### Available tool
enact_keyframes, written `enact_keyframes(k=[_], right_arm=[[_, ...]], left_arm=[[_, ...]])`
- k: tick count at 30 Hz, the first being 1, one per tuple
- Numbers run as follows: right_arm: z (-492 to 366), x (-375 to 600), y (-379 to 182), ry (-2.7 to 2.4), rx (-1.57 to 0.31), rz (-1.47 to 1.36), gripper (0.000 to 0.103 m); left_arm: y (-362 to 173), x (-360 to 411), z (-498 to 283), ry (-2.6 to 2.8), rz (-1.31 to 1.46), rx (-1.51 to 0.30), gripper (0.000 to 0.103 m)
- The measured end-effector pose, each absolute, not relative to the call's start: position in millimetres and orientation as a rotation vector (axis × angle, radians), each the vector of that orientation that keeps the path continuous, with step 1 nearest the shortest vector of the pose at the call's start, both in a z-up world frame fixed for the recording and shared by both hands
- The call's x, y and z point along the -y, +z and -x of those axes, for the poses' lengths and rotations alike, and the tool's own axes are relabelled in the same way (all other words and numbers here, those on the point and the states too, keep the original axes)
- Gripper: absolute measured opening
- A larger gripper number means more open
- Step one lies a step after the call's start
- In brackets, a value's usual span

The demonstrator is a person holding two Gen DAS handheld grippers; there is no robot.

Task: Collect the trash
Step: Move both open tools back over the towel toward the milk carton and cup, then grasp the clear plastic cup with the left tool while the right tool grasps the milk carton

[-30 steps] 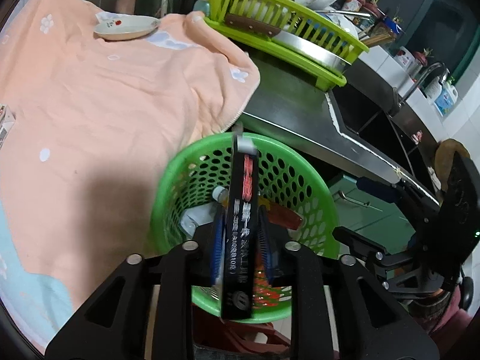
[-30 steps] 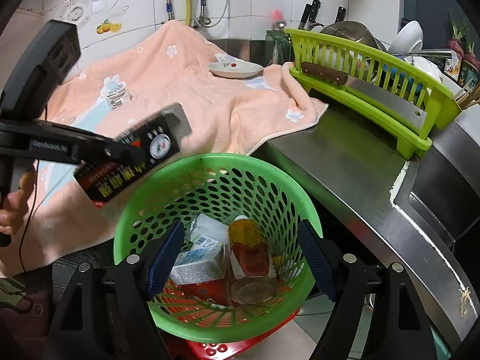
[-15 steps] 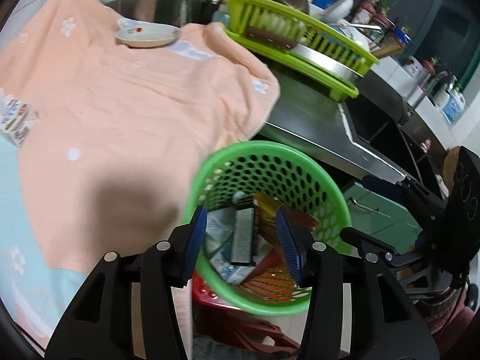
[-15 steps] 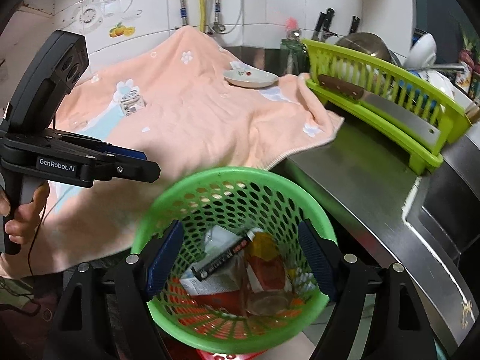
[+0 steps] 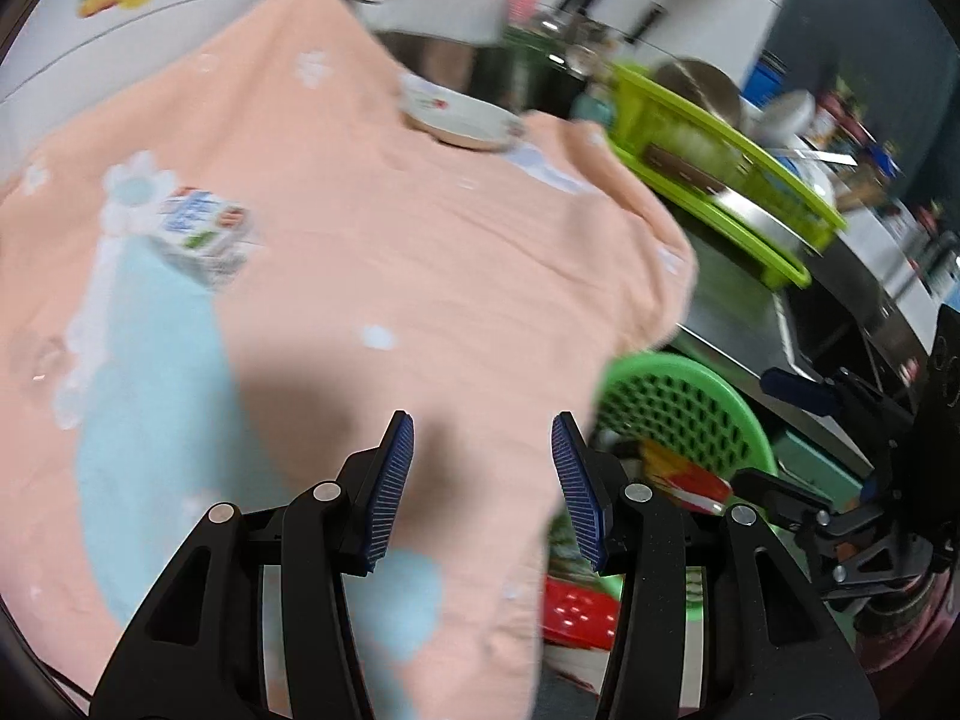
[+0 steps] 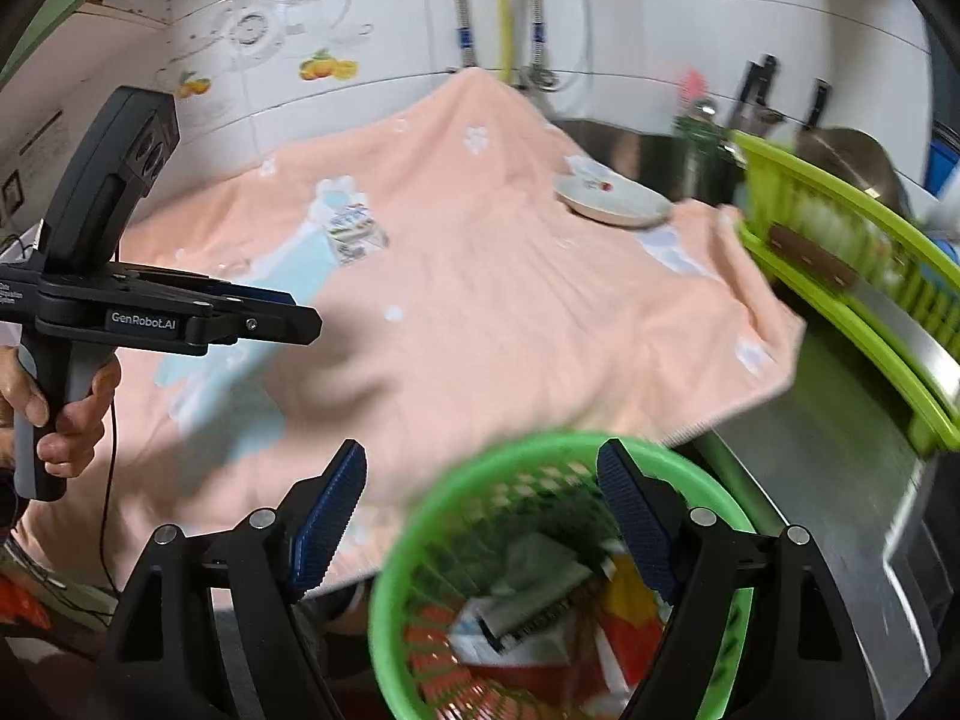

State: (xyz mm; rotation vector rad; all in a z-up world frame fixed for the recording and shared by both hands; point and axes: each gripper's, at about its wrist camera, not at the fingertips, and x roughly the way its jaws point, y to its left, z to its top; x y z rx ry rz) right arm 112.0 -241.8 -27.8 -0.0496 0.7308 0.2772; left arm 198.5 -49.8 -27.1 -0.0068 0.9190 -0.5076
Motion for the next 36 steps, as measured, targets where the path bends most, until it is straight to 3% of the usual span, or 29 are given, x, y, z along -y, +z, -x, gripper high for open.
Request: enact_keyframes(k=[18, 36], right_arm=[[-239.1, 129.3, 3.0, 0.466, -0.691, 0.176, 0.08], [-367.5, 30.3, -47.7, 0.576, -0.769, 0.308, 0.084]], left_arm=[[9.7, -122.0, -260.5, -0.147, 0.123, -0.854, 0.049], [-15.7, -198.5, -295.5, -0.038, 0.208, -0.896, 0.05]])
